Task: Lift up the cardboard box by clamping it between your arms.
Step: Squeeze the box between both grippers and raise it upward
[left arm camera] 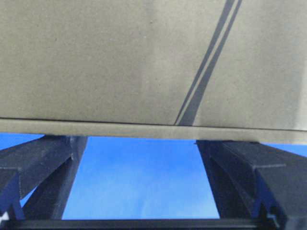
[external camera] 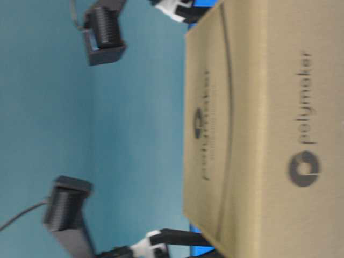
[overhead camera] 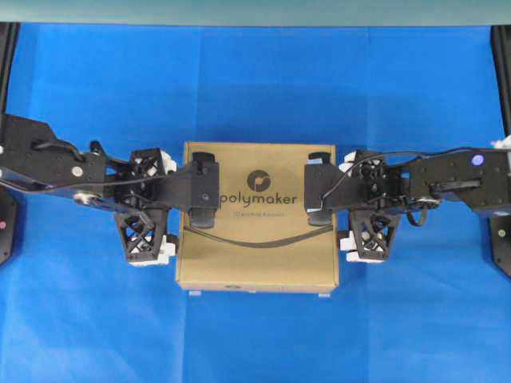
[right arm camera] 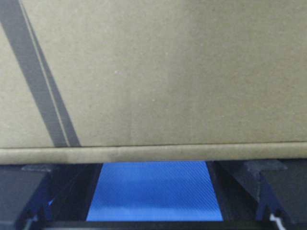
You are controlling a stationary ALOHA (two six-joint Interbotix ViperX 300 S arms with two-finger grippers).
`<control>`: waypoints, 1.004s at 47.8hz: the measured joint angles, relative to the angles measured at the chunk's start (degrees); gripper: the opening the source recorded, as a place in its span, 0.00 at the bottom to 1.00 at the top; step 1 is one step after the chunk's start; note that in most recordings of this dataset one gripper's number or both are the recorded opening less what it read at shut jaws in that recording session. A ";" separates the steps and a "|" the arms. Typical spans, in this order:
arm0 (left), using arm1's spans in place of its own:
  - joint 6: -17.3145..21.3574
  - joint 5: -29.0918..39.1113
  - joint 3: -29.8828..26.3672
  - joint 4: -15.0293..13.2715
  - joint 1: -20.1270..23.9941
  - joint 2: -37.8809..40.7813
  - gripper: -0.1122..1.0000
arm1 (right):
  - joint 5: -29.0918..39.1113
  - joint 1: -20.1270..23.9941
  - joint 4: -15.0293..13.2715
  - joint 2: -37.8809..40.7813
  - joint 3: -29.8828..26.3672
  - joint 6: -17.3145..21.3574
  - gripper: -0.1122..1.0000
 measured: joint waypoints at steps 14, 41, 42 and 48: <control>0.26 9.76 -5.62 -0.09 -0.09 -6.06 0.89 | 15.12 -0.09 0.09 -8.17 -7.29 -0.09 1.00; 0.97 30.50 -26.02 -0.44 -0.09 -9.40 0.89 | 38.67 -0.09 0.53 -12.74 -24.35 -0.18 1.00; 0.97 31.03 -26.72 -0.44 -0.18 -9.49 0.89 | 39.29 -0.09 0.53 -12.83 -25.05 -0.18 1.00; 0.88 34.28 -30.76 -0.53 -0.09 -9.49 0.89 | 42.89 -0.09 0.53 -12.92 -28.92 -0.18 1.00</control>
